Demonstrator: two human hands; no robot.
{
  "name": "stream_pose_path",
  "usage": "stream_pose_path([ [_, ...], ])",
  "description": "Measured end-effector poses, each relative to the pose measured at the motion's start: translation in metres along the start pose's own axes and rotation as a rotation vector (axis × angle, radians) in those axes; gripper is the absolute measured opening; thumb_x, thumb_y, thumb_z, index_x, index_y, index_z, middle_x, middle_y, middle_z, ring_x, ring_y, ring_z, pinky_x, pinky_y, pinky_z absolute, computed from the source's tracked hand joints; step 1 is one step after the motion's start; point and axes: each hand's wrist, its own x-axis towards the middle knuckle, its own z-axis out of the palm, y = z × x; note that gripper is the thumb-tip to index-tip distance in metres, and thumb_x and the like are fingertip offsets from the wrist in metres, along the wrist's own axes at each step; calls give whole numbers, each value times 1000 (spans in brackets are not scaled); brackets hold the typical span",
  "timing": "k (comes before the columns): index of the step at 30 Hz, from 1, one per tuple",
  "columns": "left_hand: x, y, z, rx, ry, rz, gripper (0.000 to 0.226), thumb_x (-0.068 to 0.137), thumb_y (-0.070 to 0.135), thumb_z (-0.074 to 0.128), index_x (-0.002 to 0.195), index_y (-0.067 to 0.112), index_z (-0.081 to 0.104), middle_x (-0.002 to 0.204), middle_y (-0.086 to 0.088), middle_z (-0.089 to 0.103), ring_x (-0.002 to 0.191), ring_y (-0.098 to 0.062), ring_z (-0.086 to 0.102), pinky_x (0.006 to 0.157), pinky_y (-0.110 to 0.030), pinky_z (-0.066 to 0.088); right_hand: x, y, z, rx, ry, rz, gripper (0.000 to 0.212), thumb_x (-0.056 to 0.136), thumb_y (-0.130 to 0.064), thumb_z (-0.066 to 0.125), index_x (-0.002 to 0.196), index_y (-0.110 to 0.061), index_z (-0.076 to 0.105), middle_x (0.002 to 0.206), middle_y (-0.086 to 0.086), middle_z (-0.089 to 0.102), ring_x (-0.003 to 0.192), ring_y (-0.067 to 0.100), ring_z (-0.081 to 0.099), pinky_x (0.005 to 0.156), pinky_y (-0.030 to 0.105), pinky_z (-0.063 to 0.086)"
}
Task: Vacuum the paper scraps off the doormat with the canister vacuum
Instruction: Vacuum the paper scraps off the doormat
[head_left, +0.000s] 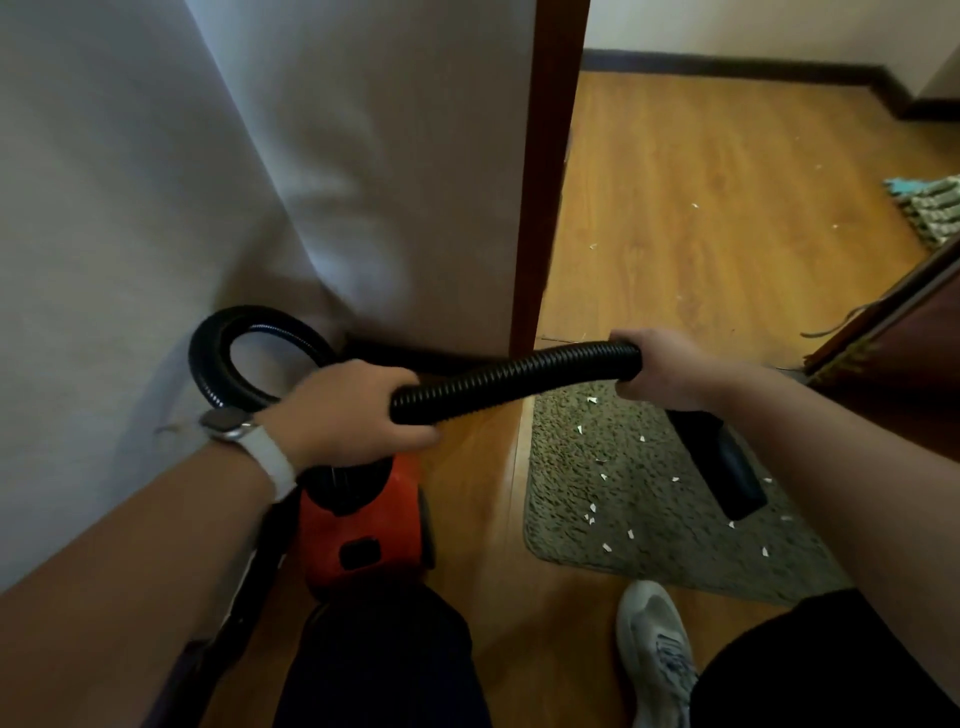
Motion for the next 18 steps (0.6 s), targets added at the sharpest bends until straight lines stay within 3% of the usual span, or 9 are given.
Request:
stream_pose_path([
  [3,24,45,19,-159,-56,67,38,82,68,59,92,32,59,75,7,64,65,-7,61,62,-33,54,5,-12,4,-147,36,-104,23,82,-11,69,95,-26,56,86,-8,60,78,12,61,63,25,51],
  [6,50,74,36,-326,-54,76,30,84,55,64,94,28,56,81,4,64,70,-15,63,64,-37,53,10,-16,5,-206,109,-182,19,82,-16,69,92,-24,55,86,-9,58,80,13,60,70,32,56],
  [10,60,77,47,-429,77,78,21,83,42,66,88,24,56,76,-1,64,65,-18,61,59,-40,50,14,-6,3,-148,158,-177,20,81,-17,71,94,-21,57,90,-6,56,84,18,56,68,26,44],
  [14,62,84,47,-570,173,123,18,82,36,68,86,23,58,75,-3,64,64,-19,60,59,-42,50,18,4,-2,-16,236,41,39,75,-31,79,105,-26,55,108,-3,44,98,17,45,86,31,43],
  [18,63,96,46,-596,193,204,19,83,39,71,88,26,58,73,-1,62,62,-15,59,57,-39,50,13,12,-7,154,165,347,57,74,-35,83,119,-23,48,114,1,43,101,22,50,87,36,48],
])
